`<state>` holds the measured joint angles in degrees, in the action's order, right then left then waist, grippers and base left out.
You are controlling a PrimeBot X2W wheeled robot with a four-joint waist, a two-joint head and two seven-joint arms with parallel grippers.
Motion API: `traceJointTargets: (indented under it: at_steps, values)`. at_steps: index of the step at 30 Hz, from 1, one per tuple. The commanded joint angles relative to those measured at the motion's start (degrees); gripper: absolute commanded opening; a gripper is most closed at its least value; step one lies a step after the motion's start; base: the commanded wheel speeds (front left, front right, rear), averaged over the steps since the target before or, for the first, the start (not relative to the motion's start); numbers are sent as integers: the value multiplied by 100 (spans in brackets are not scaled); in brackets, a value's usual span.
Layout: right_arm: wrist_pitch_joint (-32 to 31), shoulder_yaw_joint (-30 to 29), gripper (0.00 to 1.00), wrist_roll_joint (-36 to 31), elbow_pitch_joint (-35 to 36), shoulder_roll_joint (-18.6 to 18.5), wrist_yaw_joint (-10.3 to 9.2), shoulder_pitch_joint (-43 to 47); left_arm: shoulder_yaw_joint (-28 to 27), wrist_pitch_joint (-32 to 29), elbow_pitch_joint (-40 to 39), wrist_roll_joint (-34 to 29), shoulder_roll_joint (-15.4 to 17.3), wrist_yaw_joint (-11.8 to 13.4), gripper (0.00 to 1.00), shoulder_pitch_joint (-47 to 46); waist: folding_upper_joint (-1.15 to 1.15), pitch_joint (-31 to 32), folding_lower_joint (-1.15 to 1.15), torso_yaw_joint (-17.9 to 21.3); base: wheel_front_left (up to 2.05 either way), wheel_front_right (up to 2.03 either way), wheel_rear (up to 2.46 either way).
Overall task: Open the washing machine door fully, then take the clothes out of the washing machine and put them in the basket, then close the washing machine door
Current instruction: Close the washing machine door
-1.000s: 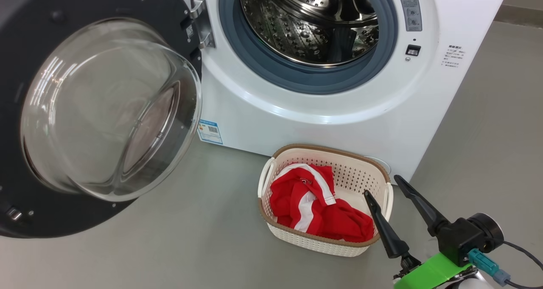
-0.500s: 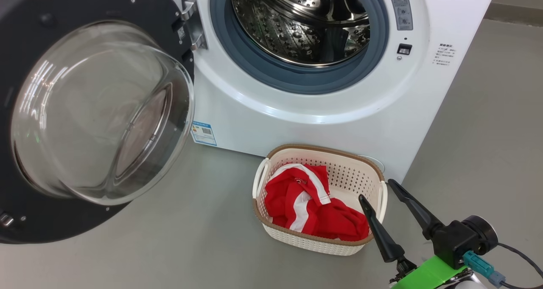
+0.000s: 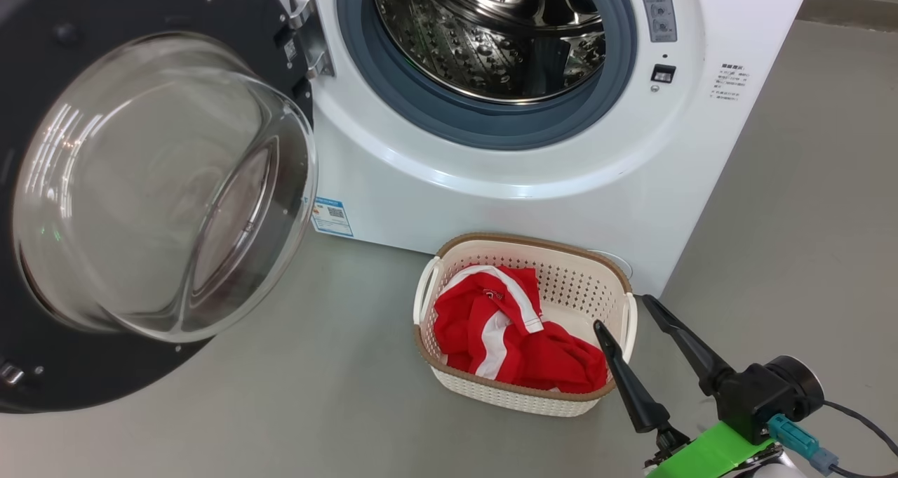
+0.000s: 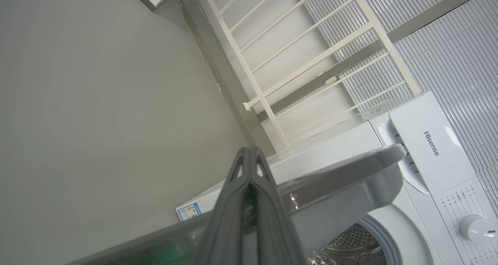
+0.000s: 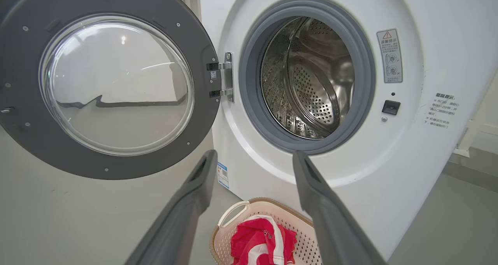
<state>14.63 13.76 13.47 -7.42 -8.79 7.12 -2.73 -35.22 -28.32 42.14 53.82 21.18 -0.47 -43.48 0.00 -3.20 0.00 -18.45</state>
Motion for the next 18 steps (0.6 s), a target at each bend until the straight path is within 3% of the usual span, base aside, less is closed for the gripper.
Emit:
traceJointTargets:
  at_steps: [1, 18]
  values:
    - [37, 94, 100, 33, 159, -22, 36, -149, 20, -143, -131, 42, 222, -50, 0, 131, 0, -4, 0, 1, 0, 0, 0]
    - [37, 142, 100, 75, 150, 62, 36, -179, -147, -1059, -884, 599, 22, -218, 0, 818, 0, -51, 0, 80, 0, 0, 0]
